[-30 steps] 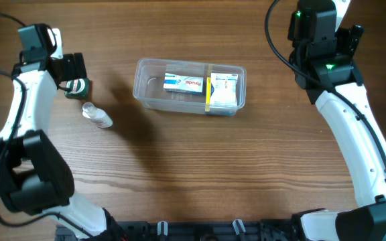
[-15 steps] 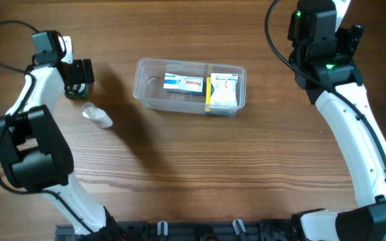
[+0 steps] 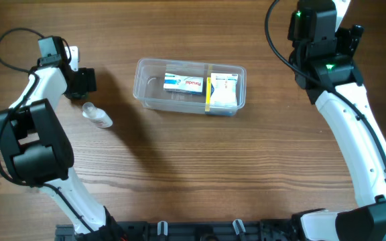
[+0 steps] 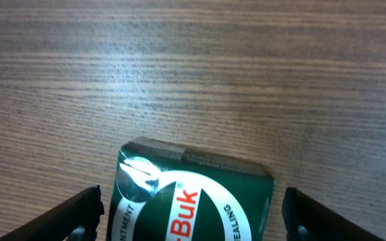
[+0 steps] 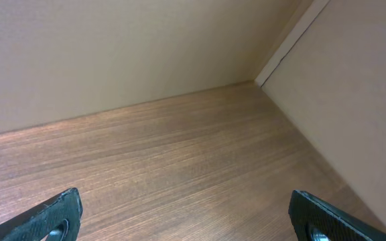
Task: Pack container
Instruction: 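Lower the left gripper and grasp the green Zam-Buk tin, then lift the Zam-Buk tin and carry it right over the container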
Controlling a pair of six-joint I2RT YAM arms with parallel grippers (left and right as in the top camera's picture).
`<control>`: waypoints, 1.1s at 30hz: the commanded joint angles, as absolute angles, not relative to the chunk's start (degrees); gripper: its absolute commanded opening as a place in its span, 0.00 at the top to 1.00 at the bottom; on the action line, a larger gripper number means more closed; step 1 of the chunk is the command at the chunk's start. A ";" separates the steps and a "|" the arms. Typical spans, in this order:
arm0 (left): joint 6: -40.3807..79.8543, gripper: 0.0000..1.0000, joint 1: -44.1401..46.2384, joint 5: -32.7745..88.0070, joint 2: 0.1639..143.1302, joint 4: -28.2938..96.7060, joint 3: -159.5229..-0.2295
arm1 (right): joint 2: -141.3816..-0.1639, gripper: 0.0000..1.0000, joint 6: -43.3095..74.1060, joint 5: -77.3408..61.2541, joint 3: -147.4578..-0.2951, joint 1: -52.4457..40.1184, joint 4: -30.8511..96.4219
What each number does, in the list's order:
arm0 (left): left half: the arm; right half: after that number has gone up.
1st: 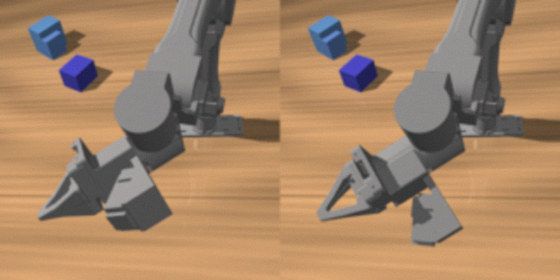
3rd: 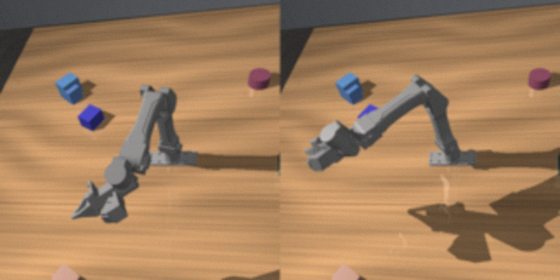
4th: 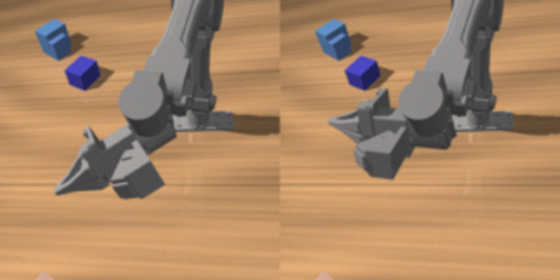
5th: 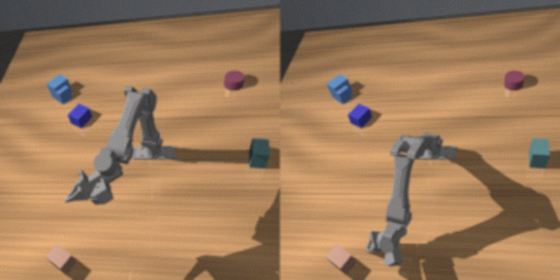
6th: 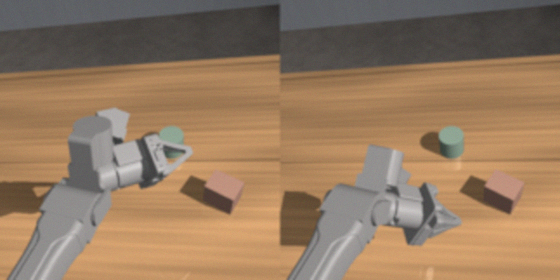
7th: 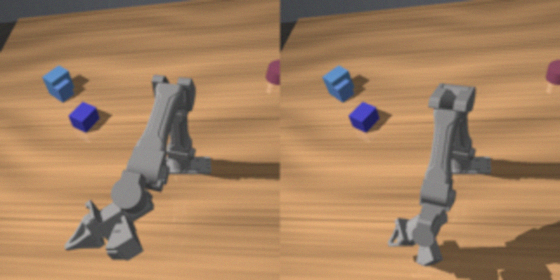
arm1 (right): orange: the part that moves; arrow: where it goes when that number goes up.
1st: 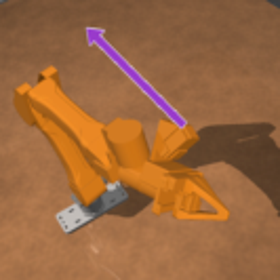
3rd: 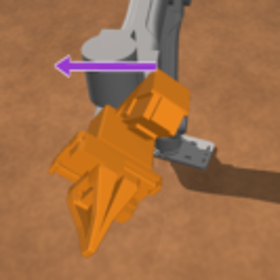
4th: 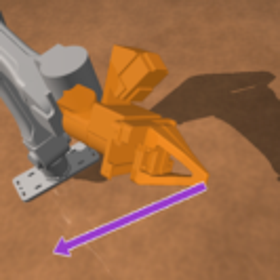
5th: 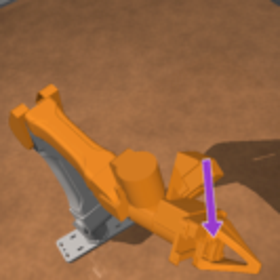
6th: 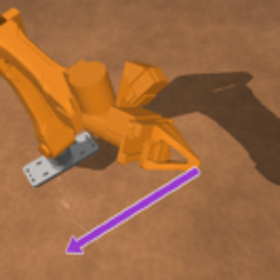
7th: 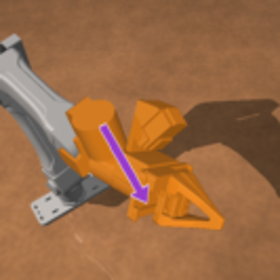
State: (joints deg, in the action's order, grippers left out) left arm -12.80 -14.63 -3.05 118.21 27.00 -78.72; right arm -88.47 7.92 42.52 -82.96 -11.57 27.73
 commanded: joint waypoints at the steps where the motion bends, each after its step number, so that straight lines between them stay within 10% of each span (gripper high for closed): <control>1: -13.30 0.15 -14.92 -1.93 118.85 27.83 -79.18 | -89.21 0.00 8.99 43.66 -83.13 -11.66 27.55; 9: -13.28 0.35 -14.92 -1.93 118.85 27.90 -78.76 | -89.21 0.00 8.99 43.66 -83.13 -11.66 27.55; 33: -6.98 0.40 -14.85 -1.96 108.88 26.76 -82.21 | -89.21 0.00 9.02 43.68 -83.13 -11.66 27.55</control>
